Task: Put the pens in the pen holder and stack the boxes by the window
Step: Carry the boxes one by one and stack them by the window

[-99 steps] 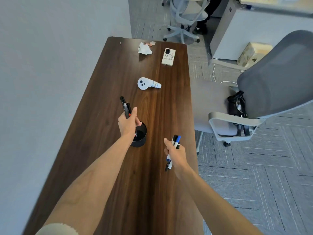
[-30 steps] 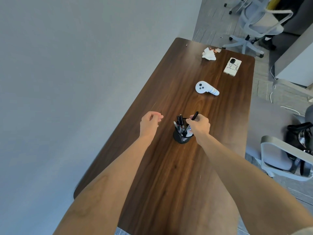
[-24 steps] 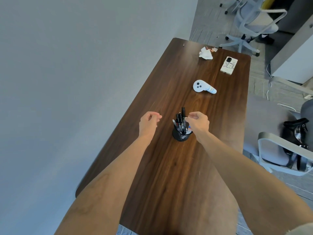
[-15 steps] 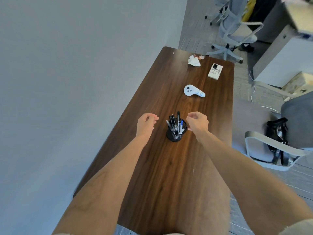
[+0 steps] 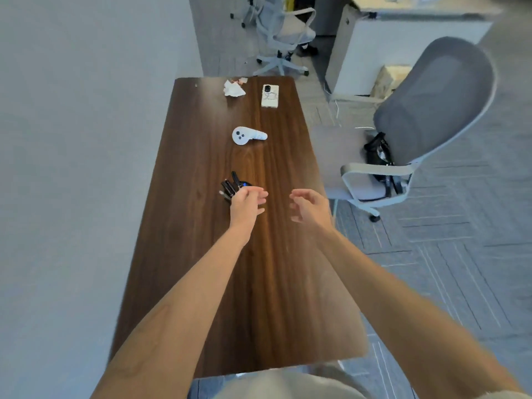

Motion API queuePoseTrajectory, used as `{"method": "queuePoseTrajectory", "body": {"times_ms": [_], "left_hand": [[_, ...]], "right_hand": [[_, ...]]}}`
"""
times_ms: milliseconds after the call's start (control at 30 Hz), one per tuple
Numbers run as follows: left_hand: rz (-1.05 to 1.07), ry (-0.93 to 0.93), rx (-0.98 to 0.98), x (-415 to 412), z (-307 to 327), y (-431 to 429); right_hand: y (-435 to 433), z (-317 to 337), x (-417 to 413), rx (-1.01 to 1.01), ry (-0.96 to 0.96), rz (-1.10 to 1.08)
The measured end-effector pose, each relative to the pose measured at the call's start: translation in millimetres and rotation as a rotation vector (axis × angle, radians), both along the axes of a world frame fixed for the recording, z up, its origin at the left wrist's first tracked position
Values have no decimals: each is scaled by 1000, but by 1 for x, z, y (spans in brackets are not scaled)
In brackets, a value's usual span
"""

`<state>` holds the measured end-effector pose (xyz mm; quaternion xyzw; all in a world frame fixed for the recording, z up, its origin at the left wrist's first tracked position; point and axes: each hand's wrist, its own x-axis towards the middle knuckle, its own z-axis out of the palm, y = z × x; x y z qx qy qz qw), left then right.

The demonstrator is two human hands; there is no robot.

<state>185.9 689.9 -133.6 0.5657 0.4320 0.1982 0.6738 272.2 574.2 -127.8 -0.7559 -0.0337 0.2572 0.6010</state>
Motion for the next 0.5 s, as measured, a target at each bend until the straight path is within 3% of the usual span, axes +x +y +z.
{"method": "queuePoseTrajectory", "body": {"times_ms": [233, 500], "left_hand": [[-286, -7, -31, 48, -1, -141], [-494, 32, -46, 92, 4, -315]], "right_hand": [[-143, 10, 6, 265, 93, -399], [-358, 1, 14, 280, 118, -689]]}}
